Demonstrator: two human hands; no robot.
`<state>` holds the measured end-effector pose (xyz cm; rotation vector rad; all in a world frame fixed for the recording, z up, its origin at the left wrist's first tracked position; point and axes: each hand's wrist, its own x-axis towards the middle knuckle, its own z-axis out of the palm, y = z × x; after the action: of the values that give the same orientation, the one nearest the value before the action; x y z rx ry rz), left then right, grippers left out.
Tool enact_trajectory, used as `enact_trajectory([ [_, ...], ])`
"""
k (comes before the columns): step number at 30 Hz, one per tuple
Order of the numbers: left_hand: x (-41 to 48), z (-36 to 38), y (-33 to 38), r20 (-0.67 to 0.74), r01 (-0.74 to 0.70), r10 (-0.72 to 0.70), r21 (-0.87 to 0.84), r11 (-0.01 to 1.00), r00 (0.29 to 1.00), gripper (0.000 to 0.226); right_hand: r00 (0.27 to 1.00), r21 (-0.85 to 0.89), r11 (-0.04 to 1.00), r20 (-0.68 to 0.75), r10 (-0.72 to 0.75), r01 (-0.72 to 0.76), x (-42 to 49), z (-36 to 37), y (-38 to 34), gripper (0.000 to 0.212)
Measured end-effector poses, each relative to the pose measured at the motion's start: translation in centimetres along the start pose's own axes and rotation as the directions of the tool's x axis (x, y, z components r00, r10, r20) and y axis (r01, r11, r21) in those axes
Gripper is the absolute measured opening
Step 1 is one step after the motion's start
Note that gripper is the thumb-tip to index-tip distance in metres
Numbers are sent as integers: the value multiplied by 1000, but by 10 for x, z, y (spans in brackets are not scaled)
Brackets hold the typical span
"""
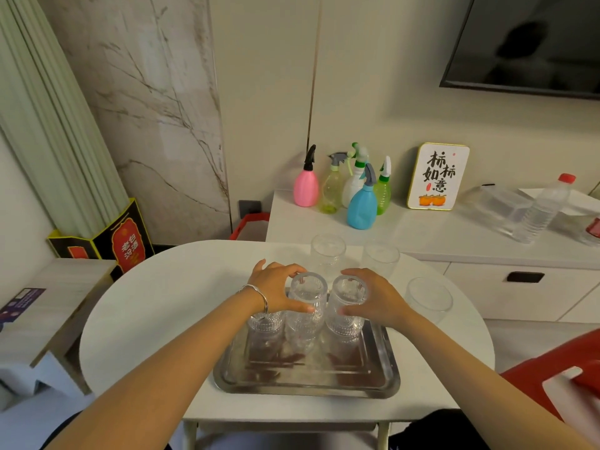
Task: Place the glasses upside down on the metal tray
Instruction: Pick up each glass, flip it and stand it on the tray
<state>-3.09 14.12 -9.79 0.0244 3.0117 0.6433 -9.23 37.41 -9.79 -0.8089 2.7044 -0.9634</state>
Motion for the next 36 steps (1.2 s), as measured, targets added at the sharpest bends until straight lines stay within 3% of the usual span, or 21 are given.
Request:
enact_trajectory([
  [10, 1, -2, -1, 30, 0, 1, -41, 999, 1000, 82, 995, 24, 1000, 104, 5, -7, 5, -4, 3, 75],
  [13, 2, -8, -1, -15, 26, -31, -271, 962, 999, 83, 985, 14, 999, 167, 31, -34, 10, -10, 0, 77],
  [16, 4, -18, -9, -106, 26, -90, -491, 871, 990, 78, 996, 119, 991, 75, 51, -59, 22, -20, -10, 70],
  [18, 6, -24, -20, -121, 40, -123, -536, 843, 985, 74, 999, 182, 982, 0, 48, -47, 37, -21, -18, 61],
  [21, 8, -25, -36, -97, 87, -175, -580, 810, 980, 64, 998, 215, 976, -42, 53, -42, 63, -14, -27, 70],
  [25, 9, -15, -47, -62, 132, -203, -571, 811, 977, 45, 984, 167, 976, -87, 158, -142, 95, 4, -36, 87],
  [27, 9, -11, -49, -53, 143, -210, -572, 808, 976, 49, 970, 169, 962, -75, 229, -214, 106, 14, -38, 93],
  [32, 6, -12, -43, -42, 153, -220, -592, 792, 975, 54, 943, -21, 951, -138, 302, -308, 109, 20, -39, 92],
  [34, 3, -16, -39, -84, 119, -213, -611, 782, 973, 52, 943, 72, 961, -189, 275, -266, 102, 14, -43, 91],
  [36, -1, -24, -33, -187, 38, -213, -659, 751, 959, 47, 931, 308, 935, -255, 260, -177, 93, 4, -53, 83],
])
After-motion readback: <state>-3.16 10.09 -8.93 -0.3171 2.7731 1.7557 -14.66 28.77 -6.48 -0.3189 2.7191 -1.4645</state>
